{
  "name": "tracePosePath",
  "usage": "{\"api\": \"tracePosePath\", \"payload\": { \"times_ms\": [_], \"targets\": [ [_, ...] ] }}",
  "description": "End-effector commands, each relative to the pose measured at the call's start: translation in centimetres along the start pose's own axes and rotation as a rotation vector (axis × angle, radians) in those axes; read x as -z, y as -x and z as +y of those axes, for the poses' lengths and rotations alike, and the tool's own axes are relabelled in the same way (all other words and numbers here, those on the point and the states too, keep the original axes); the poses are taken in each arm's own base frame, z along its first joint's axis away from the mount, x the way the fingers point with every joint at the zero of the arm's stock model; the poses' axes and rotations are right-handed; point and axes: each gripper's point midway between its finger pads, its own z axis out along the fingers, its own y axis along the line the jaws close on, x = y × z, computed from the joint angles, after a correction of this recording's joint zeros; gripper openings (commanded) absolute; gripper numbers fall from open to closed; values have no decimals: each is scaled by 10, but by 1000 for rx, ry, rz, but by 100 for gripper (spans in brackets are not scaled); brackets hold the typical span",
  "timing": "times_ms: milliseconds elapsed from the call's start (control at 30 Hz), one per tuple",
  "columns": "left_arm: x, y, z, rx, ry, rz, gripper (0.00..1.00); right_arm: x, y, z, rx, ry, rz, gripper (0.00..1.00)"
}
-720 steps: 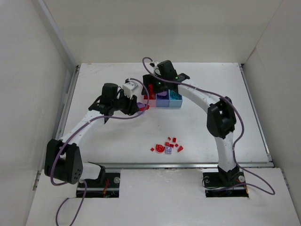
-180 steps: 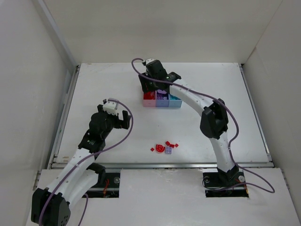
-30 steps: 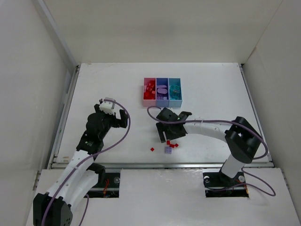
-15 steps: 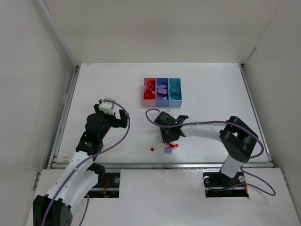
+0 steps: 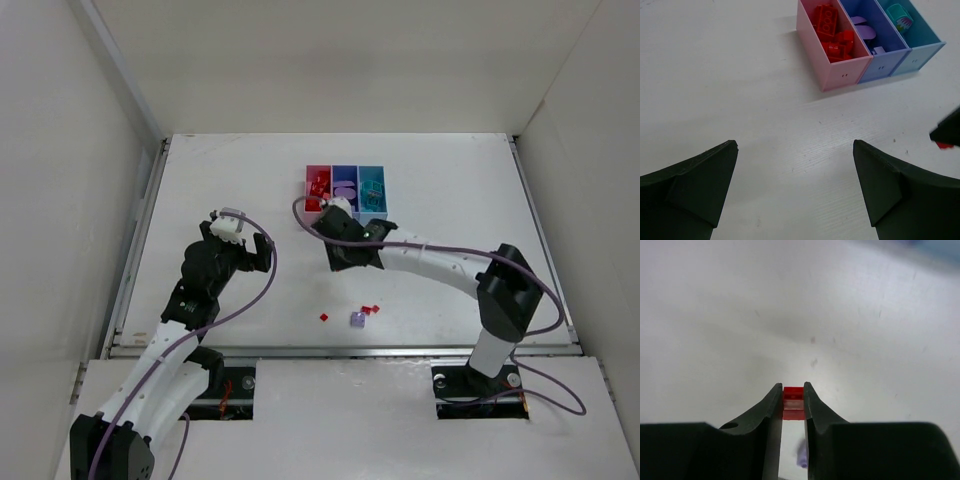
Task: Sort the legos into containers by color
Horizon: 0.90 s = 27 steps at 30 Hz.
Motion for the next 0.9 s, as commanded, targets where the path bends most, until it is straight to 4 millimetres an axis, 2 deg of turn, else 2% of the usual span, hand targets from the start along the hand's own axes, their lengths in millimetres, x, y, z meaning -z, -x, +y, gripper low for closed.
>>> {"api": "tracePosePath", "payload": {
  "times_ms": [0, 33, 67, 100, 167, 200, 267, 300, 333, 433, 533, 567, 633, 667, 700, 767, 800, 867],
  "targets": [
    [1, 11, -2, 2, -12, -52, 99, 19, 95, 15, 64, -22, -249, 0],
    [1, 11, -2, 2, -12, -52, 99, 17, 111, 16, 62, -28, -276, 0],
    [1, 11, -2, 2, -12, -52, 99, 23, 145, 14, 29, -25, -333, 0],
    [0, 9, -2, 3, -11, -43, 99, 1, 151, 13, 49, -47, -320, 0],
    [0, 9, -2, 3, -11, -43, 99, -18, 175, -2, 18, -75, -321, 0],
    [-1, 9, 0, 3, -2, -44, 99, -32, 193, 1, 12, -74, -333, 0],
    [0, 7, 0, 4, -1, -35, 99, -46, 210, -2, 5, -73, -337, 0],
    [-2, 4, 0, 5, 0, -25, 99, -40, 235, -7, -16, -72, -383, 0],
    [-2, 4, 0, 5, 0, -24, 99, -62, 232, -11, -15, -89, -358, 0],
    [-3, 1, 6, 8, 21, -16, 99, -70, 254, -20, -50, -79, -399, 0],
    [-4, -1, 11, 2, 40, -7, 99, -78, 260, -21, -53, -58, -422, 3],
    [-5, -4, 11, 3, 41, 4, 99, -81, 260, -25, -57, -53, -418, 12],
    [-5, -4, 13, 3, 50, 3, 99, -82, 258, -18, -39, -16, -407, 27],
    [-6, -6, 13, 4, 51, 14, 99, -81, 260, -15, -22, 1, -410, 39],
    [-6, -6, 13, 4, 51, 14, 99, -82, 259, -13, -10, 14, -406, 46],
    [-6, -6, 13, 4, 51, 14, 99, -85, 256, -13, 9, 41, -388, 55],
    [-6, -6, 13, 4, 51, 14, 99, -79, 259, -11, 19, 51, -396, 64],
    [-6, -7, 8, -7, 16, 17, 99, -77, 258, -11, 30, 59, -394, 73]
  ]
}}
